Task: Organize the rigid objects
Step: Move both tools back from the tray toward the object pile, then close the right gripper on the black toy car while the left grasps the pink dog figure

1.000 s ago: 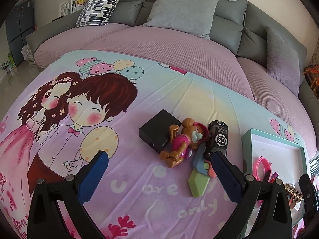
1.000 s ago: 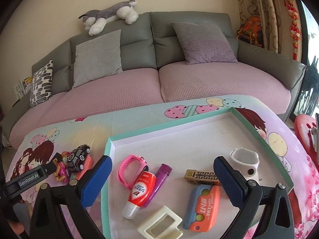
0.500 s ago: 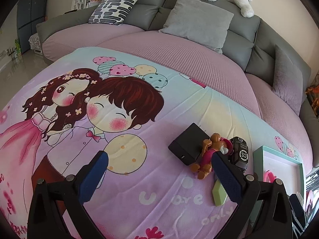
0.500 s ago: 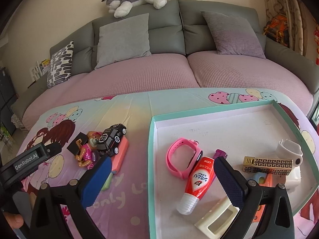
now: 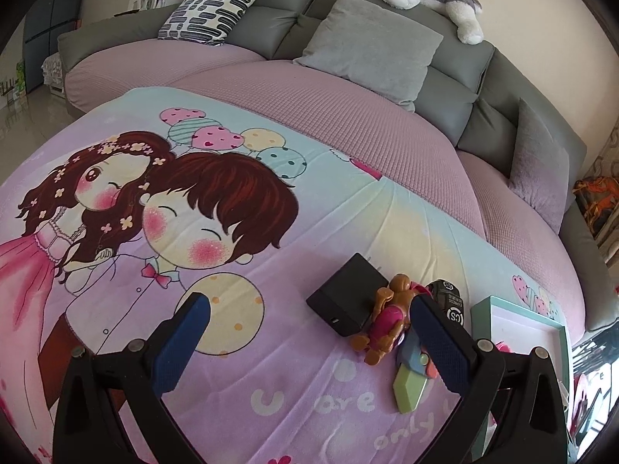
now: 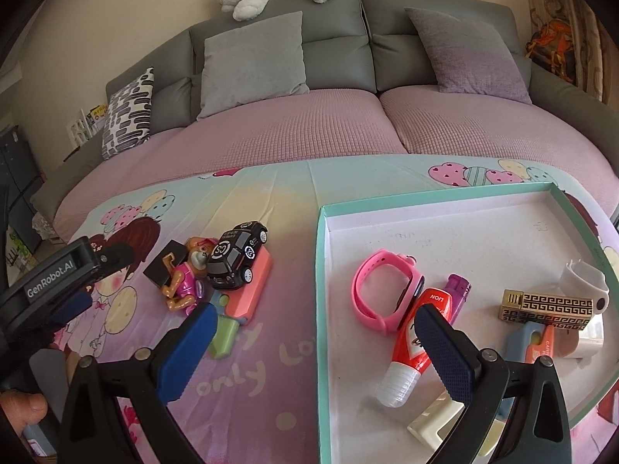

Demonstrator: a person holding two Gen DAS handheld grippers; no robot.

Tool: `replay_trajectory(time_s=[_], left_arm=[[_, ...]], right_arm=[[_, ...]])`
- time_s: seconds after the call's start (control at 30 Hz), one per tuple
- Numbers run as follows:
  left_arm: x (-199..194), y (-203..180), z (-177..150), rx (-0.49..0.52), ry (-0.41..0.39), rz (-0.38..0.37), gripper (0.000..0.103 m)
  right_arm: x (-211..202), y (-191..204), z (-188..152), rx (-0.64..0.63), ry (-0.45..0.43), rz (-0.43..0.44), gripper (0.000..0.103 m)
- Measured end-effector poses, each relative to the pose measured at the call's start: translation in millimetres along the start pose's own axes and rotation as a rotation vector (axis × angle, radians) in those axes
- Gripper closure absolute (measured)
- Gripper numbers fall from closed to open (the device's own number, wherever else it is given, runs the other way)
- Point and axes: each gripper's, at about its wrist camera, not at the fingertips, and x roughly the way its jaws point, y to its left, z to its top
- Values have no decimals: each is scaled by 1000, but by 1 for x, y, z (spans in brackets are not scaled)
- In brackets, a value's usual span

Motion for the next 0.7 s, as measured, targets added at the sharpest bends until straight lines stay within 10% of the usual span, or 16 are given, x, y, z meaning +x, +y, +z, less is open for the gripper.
replay_trajectory(time_s=[0.7], left_arm=[[27,-11,-20,110,137,-56,2]], right_arm=[[35,34,53,-108,128,176,15]])
